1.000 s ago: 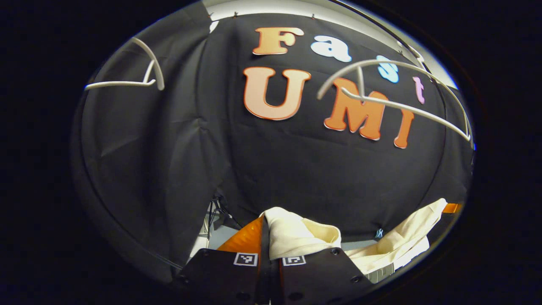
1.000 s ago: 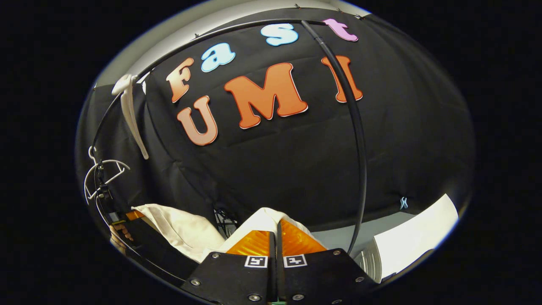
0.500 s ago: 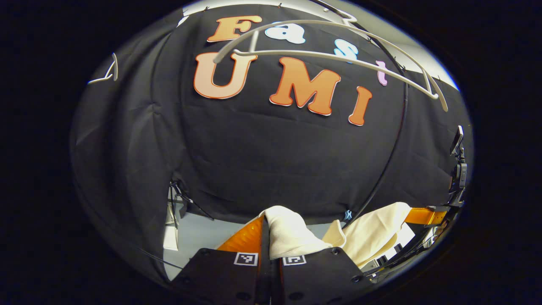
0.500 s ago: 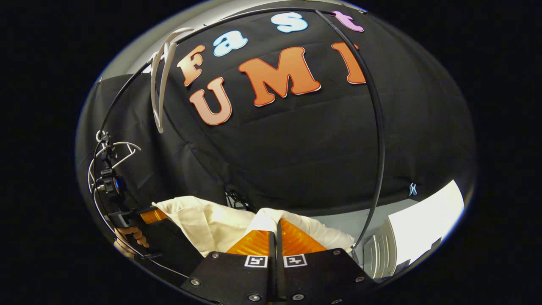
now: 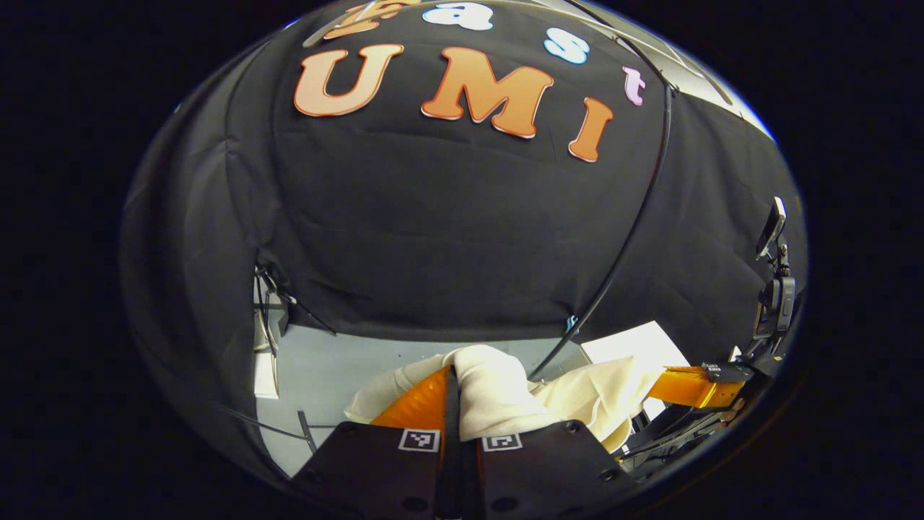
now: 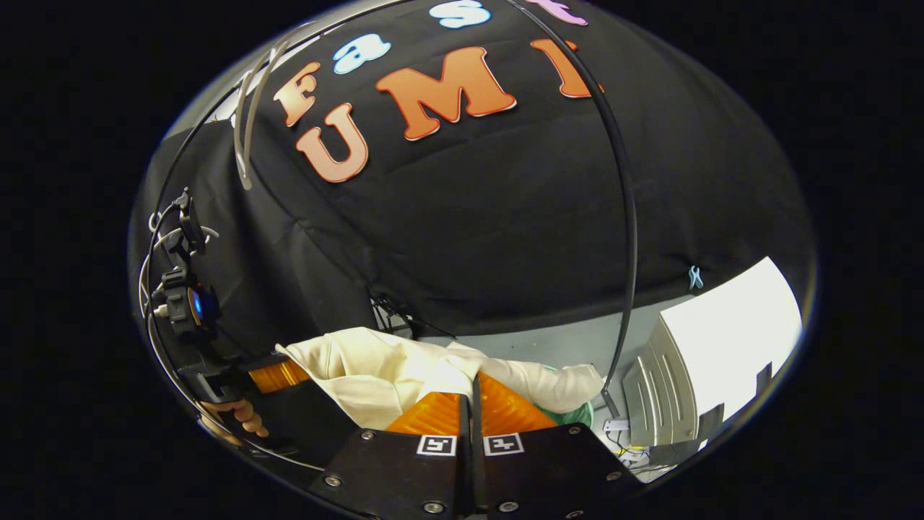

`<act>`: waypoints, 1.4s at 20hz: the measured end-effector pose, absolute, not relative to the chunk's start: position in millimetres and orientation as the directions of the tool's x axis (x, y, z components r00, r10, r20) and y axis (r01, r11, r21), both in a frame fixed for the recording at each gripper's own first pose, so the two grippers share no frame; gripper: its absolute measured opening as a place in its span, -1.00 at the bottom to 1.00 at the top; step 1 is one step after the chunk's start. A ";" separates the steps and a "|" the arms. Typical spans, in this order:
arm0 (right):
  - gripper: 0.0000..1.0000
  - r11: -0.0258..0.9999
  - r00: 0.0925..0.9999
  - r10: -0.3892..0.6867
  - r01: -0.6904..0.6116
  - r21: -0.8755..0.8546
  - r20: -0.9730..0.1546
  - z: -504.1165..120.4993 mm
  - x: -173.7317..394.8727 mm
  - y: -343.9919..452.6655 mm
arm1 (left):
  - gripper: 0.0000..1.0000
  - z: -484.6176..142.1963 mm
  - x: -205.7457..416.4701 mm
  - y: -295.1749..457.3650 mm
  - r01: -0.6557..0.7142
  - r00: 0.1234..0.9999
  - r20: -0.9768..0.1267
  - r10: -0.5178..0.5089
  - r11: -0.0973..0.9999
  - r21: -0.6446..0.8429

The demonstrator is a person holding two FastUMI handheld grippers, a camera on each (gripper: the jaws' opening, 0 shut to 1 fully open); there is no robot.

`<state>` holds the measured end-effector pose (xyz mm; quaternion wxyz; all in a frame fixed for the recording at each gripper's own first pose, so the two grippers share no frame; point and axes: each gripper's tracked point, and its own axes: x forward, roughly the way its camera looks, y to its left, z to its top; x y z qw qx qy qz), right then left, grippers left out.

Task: Grasp the clothes on the hanger with both hands and then place them into the laundry hamper below.

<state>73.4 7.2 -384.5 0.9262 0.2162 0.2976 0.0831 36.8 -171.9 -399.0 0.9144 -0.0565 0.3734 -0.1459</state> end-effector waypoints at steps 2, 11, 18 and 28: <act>-0.99 0.901 0.793 0.261 0.005 0.434 -0.551 -410.2 72.5 3.9 | -0.81 -422.6 33.6 -178.6 0.228 0.644 -0.700 -0.308 0.951 -0.208; -0.89 0.929 0.697 0.240 0.038 0.369 -0.676 -497.3 77.3 19.6 | -0.82 -500.8 14.5 -194.3 0.273 0.508 -0.821 -0.260 0.953 -0.133; -0.70 0.951 0.622 0.220 0.033 0.307 -0.751 -538.7 61.1 24.3 | -0.74 -545.1 -21.0 -178.1 0.256 0.389 -0.893 -0.228 0.958 -0.133; 0.17 0.956 0.639 0.193 0.050 0.290 -0.745 -522.9 55.1 22.8 | 0.52 -523.4 -18.0 -163.8 0.199 0.427 -0.875 -0.227 0.968 -0.154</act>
